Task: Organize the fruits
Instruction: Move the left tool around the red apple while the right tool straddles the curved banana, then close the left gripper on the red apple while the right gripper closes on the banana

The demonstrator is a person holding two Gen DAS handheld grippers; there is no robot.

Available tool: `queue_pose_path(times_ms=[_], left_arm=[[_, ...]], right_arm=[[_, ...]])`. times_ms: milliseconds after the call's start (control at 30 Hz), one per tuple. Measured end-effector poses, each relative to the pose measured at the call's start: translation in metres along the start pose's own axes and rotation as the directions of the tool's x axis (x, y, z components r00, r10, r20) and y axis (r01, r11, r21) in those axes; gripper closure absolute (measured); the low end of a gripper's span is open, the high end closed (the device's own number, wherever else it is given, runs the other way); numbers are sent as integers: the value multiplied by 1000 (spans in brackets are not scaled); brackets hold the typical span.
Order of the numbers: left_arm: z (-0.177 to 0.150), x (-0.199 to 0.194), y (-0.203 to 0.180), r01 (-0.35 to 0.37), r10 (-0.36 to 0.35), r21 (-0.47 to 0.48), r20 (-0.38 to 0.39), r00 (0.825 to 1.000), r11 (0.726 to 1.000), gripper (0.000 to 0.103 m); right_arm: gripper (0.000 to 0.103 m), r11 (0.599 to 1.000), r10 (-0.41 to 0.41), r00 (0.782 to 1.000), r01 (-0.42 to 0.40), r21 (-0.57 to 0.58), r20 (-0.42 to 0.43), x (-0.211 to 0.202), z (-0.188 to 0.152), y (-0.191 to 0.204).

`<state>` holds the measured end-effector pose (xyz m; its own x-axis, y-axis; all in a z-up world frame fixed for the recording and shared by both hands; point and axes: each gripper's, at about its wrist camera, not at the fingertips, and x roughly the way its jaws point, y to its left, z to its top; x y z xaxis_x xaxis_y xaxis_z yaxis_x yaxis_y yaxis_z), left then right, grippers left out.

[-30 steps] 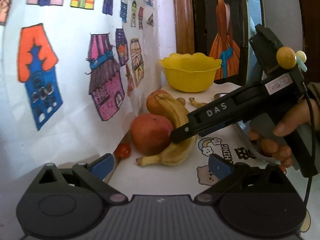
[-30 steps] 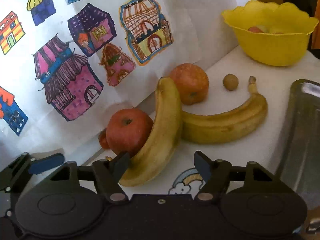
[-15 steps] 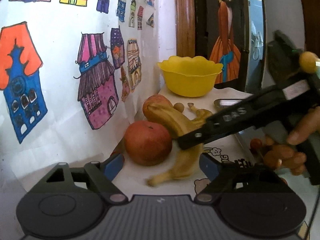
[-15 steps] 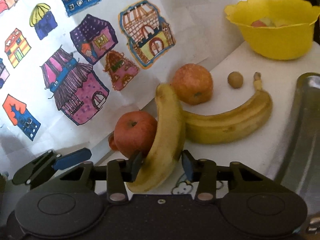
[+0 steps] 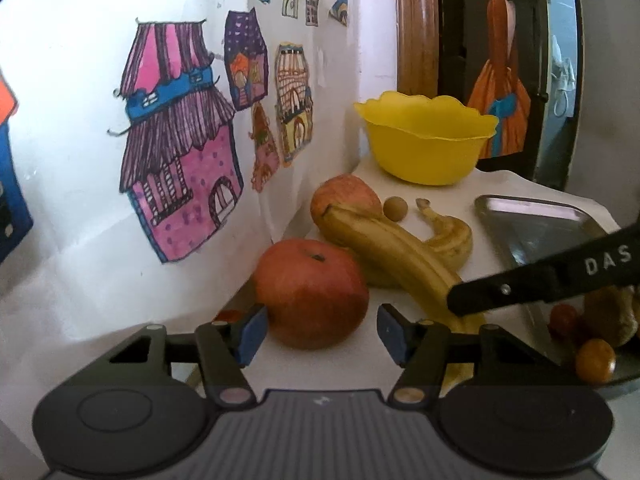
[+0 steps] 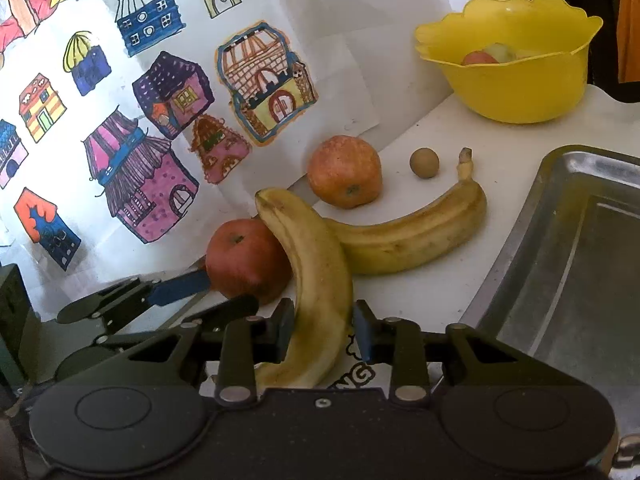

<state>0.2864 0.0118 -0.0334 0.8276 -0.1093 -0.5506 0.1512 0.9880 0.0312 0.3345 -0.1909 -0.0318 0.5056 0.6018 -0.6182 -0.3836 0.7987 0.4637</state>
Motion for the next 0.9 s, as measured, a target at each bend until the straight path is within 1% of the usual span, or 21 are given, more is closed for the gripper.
queue_pose_path(times_ms=[133,267,367,567,733,833,867,900], left_arm=[[2,8,1,-22,22,0,6,1000,1000,38],[7,18,1,-33,33,-1,3,999,999,32],[7,23,1,-37,37,3,4,999,999,29],[8,28,-2,-51,51,1,-1,999,999,29],[8,27,1,-48,48,-13,-3,999,999,29],[7,27,2,-46,46,-25,-6,999,999,30],[7,26,2,-46,46,-26,-8,999,999,30],[6,25,2,-45,45,-26,-8,999,999,30]], right_arm=[[67,1000,-1,1000,1,-12,2,0,0,2],[64,999,-26,1000,26,-44,8,3,-1,7],[61,998,-39,999,39,-53,7,5,-1,8],[56,994,-66,998,67,-89,11,11,-2,11],[52,990,-87,996,89,-110,21,14,-3,14],[52,991,-84,996,86,-104,18,16,-3,13],[55,992,-76,997,77,-104,17,16,-3,13],[61,992,-65,998,67,-103,16,16,-4,14]])
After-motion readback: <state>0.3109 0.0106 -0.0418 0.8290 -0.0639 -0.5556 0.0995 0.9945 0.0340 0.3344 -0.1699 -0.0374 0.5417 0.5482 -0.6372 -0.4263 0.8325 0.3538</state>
